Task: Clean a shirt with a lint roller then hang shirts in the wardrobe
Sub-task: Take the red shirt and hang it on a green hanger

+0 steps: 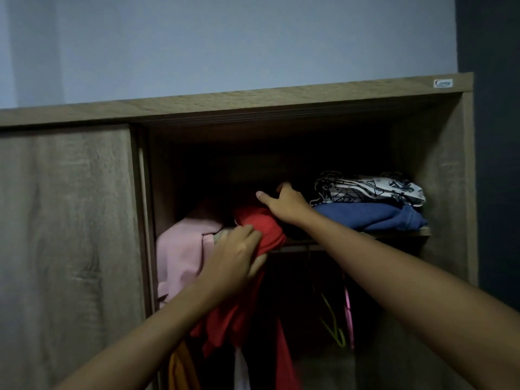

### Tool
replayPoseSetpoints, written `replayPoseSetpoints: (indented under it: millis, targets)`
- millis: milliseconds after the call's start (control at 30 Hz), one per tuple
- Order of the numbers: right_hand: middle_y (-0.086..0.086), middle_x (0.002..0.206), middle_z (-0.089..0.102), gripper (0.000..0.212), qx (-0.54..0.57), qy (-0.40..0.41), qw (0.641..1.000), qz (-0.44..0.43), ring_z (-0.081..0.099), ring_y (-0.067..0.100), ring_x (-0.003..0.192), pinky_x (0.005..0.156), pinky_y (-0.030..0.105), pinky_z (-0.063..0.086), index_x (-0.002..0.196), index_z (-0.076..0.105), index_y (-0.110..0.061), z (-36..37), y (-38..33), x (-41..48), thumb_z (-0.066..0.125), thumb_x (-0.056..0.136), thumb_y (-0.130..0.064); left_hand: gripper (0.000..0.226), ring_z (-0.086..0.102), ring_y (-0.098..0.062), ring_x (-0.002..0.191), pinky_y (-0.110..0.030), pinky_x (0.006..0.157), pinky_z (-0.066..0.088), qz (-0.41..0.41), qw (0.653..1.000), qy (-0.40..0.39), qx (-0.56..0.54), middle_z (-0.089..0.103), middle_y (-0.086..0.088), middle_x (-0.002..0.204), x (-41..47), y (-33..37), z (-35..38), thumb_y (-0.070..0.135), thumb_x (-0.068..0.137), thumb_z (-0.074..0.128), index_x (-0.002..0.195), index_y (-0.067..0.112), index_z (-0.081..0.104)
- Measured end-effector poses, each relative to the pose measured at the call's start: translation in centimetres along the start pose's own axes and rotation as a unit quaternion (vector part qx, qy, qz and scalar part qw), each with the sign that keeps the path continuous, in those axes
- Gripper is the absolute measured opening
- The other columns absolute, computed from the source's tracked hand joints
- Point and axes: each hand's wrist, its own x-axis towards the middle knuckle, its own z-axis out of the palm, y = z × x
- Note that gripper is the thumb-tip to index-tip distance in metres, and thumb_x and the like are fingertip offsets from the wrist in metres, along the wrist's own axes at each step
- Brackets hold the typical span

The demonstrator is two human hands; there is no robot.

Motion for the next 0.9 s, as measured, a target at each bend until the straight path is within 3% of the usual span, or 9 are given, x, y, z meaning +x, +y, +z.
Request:
replayPoseSetpoints:
  millis: [133, 267, 367, 467, 533, 700, 800, 867, 900]
  targets:
    - [0.014, 0.139, 0.056, 0.099, -0.071, -0.096, 0.993, 0.024, 0.058, 0.031, 0.124, 0.094, 0.029, 0.049, 0.141, 0.047, -0.003, 1.4, -0.5, 0.0, 0.078, 0.070, -0.064, 0.026, 0.054, -0.026, 0.084, -0.040, 0.074, 0.045, 0.023, 0.996, -0.053, -0.069, 0.056, -0.004, 0.094, -2.5, 1.1, -0.7, 0.038, 0.090, 0.050, 0.096, 0.014, 0.056]
    - [0.012, 0.110, 0.071, 0.049, -0.117, -0.089, 0.989, 0.006, 0.070, 0.025, 0.095, 0.071, 0.026, 0.052, 0.110, 0.070, -0.004, 1.8, -1.0, -0.3, 0.085, 0.075, -0.034, 0.038, 0.052, -0.019, 0.074, -0.036, 0.068, 0.042, 0.013, 0.993, -0.063, -0.096, 0.058, 0.000, 0.080, -2.4, 0.5, -1.8, 0.052, 0.093, 0.054, 0.078, 0.017, 0.055]
    - [0.005, 0.083, 0.074, 0.021, 0.033, -0.022, 0.999, -0.002, 0.067, 0.015, 0.073, 0.064, 0.026, 0.054, 0.088, 0.074, -0.007, 1.8, -1.3, -1.2, 0.083, 0.072, -0.018, 0.067, 0.060, -0.018, 0.065, -0.038, 0.062, 0.045, -0.151, 0.977, -0.042, -0.142, 0.065, 0.000, 0.066, -0.8, -1.7, -3.4, 0.073, 0.088, 0.041, 0.069, 0.012, 0.064]
    - [-0.003, 0.088, 0.075, 0.026, 0.174, 0.027, 0.982, -0.067, 0.071, 0.011, 0.081, 0.078, 0.030, 0.059, 0.099, 0.077, -0.013, 1.5, -1.9, -3.5, 0.078, 0.074, -0.010, 0.076, 0.070, -0.027, 0.060, -0.034, 0.061, 0.055, -0.391, 0.856, -0.020, -0.338, 0.072, -0.011, 0.065, 1.3, -4.1, -5.2, 0.076, 0.086, 0.048, 0.072, 0.005, 0.071]
    - [-0.006, 0.100, 0.075, 0.037, 0.214, 0.009, 0.967, -0.141, 0.070, 0.005, 0.090, 0.084, 0.022, 0.056, 0.110, 0.076, -0.015, 0.9, -2.2, -5.7, 0.076, 0.075, -0.003, 0.074, 0.069, -0.028, 0.055, -0.028, 0.054, 0.053, -0.468, 0.776, -0.041, -0.421, 0.070, -0.014, 0.064, 2.1, -5.2, -6.0, 0.074, 0.085, 0.054, 0.070, 0.004, 0.069]
    - [-0.005, 0.123, 0.071, 0.051, 0.196, -0.118, 0.942, -0.246, 0.063, 0.000, 0.116, 0.101, 0.016, 0.045, 0.122, 0.071, -0.020, 0.7, -1.1, -10.0, 0.075, 0.077, 0.004, 0.069, 0.075, -0.032, 0.073, -0.035, 0.057, 0.058, -0.472, 0.776, -0.106, -0.406, 0.076, -0.019, 0.086, 2.9, -5.0, -5.5, 0.071, 0.082, 0.063, 0.093, 0.004, 0.073]
    - [-0.006, 0.124, 0.071, 0.049, 0.163, -0.190, 0.939, -0.236, 0.063, 0.000, 0.118, 0.103, 0.015, 0.044, 0.124, 0.071, -0.017, 0.8, 0.0, -11.0, 0.079, 0.079, 0.001, 0.030, 0.071, -0.027, 0.076, -0.033, 0.065, 0.054, -0.438, 0.800, -0.081, -0.402, 0.076, -0.018, 0.095, 3.0, -4.6, -4.8, 0.032, 0.087, 0.076, 0.099, 0.005, 0.076]
    - [-0.003, 0.115, 0.074, 0.039, 0.154, -0.213, 0.939, -0.221, 0.067, 0.003, 0.110, 0.097, 0.019, 0.050, 0.117, 0.073, -0.015, 0.7, 0.6, -11.1, 0.079, 0.081, -0.003, 0.004, 0.066, -0.017, 0.064, -0.027, 0.060, 0.051, -0.414, 0.812, -0.059, -0.407, 0.075, -0.011, 0.081, 2.4, -4.5, -4.3, 0.008, 0.086, 0.075, 0.090, 0.008, 0.076]
    - [-0.001, 0.109, 0.076, 0.031, 0.162, -0.213, 0.942, -0.204, 0.070, 0.006, 0.102, 0.090, 0.022, 0.053, 0.113, 0.075, -0.014, 0.6, 0.8, -11.1, 0.078, 0.083, -0.006, 0.009, 0.064, -0.014, 0.060, -0.026, 0.059, 0.052, -0.406, 0.814, -0.052, -0.412, 0.073, -0.007, 0.075, 2.0, -4.4, -4.1, 0.002, 0.083, 0.075, 0.084, 0.011, 0.075]
